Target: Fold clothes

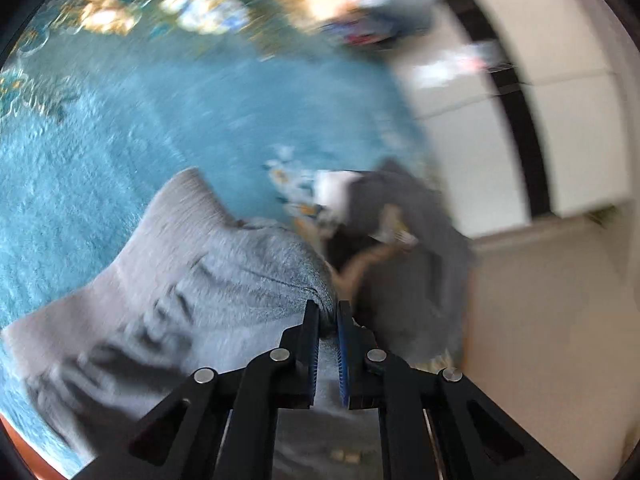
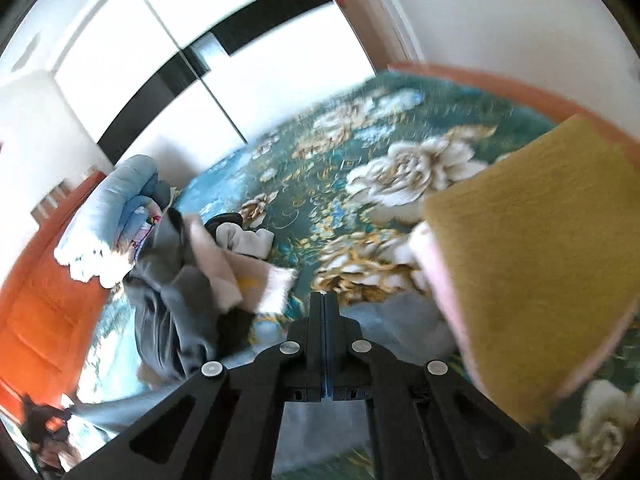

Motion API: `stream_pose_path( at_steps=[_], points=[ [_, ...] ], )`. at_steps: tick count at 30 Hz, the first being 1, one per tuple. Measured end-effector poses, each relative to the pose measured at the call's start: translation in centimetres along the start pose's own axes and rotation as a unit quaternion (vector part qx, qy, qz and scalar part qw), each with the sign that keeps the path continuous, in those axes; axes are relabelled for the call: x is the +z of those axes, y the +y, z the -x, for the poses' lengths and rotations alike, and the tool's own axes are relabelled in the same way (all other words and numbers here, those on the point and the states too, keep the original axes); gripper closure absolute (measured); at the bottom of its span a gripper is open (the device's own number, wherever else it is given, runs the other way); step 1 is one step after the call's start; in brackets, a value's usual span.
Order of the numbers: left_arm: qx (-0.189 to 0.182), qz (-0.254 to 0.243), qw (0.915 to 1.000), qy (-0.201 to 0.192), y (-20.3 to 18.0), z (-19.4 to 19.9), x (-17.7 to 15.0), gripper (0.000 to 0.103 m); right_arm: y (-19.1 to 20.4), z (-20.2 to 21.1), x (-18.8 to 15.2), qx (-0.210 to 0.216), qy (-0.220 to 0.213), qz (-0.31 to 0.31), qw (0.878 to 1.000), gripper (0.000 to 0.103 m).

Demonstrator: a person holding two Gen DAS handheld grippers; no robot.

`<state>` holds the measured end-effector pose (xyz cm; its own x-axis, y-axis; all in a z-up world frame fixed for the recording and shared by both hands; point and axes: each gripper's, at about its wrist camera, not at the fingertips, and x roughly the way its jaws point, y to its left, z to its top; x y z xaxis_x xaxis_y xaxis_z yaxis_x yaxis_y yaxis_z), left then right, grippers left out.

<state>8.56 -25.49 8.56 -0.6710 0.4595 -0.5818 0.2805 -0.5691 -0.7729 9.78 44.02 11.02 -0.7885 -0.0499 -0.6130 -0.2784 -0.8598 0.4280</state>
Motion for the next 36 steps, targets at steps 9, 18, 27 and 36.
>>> stream_pose_path(
  at_steps=[9,18,27,36],
  points=[
    [0.027,0.048,0.9985,0.001,9.5,0.8,-7.1,0.095,-1.5,-4.2,-5.6,0.071,0.115,-0.065,0.989,0.100],
    [0.010,0.037,0.9992,0.006,10.8,0.1,-7.9,0.095,1.3,-14.1,-5.1,0.028,0.150,-0.150,0.977,0.046],
    [-0.012,0.016,0.9998,0.006,10.1,-0.5,-5.4,0.095,1.0,-15.7,-3.5,-0.005,0.144,-0.189,0.971,0.100],
    [-0.086,-0.088,0.9885,-0.088,4.9,6.7,-5.1,0.095,5.0,2.9,-0.2,0.137,-0.037,-0.050,0.989,0.100]
  ],
)
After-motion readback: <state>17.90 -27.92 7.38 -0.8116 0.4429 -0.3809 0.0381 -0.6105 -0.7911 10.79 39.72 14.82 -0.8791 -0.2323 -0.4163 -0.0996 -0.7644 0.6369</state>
